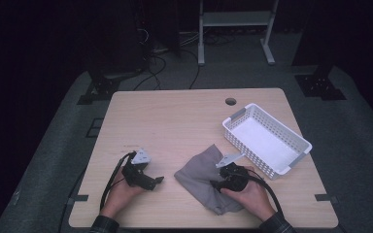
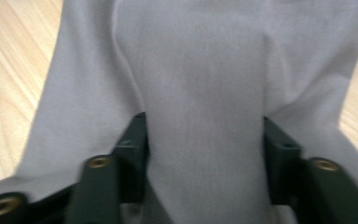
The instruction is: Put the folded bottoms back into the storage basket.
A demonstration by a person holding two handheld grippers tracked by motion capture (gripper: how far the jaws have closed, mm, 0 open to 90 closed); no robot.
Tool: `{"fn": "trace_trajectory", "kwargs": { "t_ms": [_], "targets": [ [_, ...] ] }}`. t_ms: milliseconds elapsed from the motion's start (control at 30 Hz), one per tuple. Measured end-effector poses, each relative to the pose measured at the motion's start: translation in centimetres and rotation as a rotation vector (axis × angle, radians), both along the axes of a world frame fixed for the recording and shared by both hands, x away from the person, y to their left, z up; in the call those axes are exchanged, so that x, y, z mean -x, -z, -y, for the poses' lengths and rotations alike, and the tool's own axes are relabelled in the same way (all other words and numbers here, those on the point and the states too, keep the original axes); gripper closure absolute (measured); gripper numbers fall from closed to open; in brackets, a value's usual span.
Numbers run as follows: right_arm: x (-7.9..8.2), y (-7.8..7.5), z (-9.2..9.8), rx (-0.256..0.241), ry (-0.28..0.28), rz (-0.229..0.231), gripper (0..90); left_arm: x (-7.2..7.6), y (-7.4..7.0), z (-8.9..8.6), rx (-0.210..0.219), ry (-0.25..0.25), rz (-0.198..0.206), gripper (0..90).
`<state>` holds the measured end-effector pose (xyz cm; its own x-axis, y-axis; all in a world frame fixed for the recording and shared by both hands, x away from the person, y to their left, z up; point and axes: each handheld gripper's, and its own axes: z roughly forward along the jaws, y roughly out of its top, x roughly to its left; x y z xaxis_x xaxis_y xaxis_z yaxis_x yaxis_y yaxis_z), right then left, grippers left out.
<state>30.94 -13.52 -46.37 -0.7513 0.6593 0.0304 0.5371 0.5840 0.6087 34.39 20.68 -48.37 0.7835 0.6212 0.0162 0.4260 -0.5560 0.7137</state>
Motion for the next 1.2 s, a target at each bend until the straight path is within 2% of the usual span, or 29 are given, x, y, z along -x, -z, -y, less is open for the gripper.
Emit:
{"fn": "trace_trajectory", "kwargs": {
  "t_ms": [67,133,400,467,500,600,967,1200],
  "targets": [
    [0.1,-0.1,-0.2,-0.01,0.004,-0.003,59.2,0.0,0.0,0.0,0.0,0.0,0.0,0.0],
    [0.0,-0.2,-0.3,-0.005,0.002,-0.004,60.7,0.0,0.0,0.0,0.0,0.0,0.0,0.0],
    [-0.1,-0.4,-0.1,-0.023,0.009,-0.016,62.6,0.0,0.0,0.0,0.001,0.0,0.0,0.0],
    [-0.1,-0.6,0.0,-0.027,0.003,-0.03,63.4,0.0,0.0,0.0,0.001,0.0,-0.001,0.0],
    [-0.1,-0.7,0.2,-0.046,0.0,-0.045,63.9,0.0,0.0,0.0,0.001,0.0,-0.001,0.0],
    [-0.1,-1.1,0.4,-0.052,-0.001,-0.049,64.1,0.0,0.0,0.0,0.0,0.0,-0.001,0.0],
    [-0.1,-2.8,1.4,-0.098,-0.004,-0.042,63.9,0.0,0.0,0.0,0.001,0.0,-0.001,0.0],
    [-0.2,-3.8,1.8,-0.111,-0.003,-0.027,63.7,0.0,0.0,0.0,-0.001,0.0,0.001,0.0]
  ]
}}
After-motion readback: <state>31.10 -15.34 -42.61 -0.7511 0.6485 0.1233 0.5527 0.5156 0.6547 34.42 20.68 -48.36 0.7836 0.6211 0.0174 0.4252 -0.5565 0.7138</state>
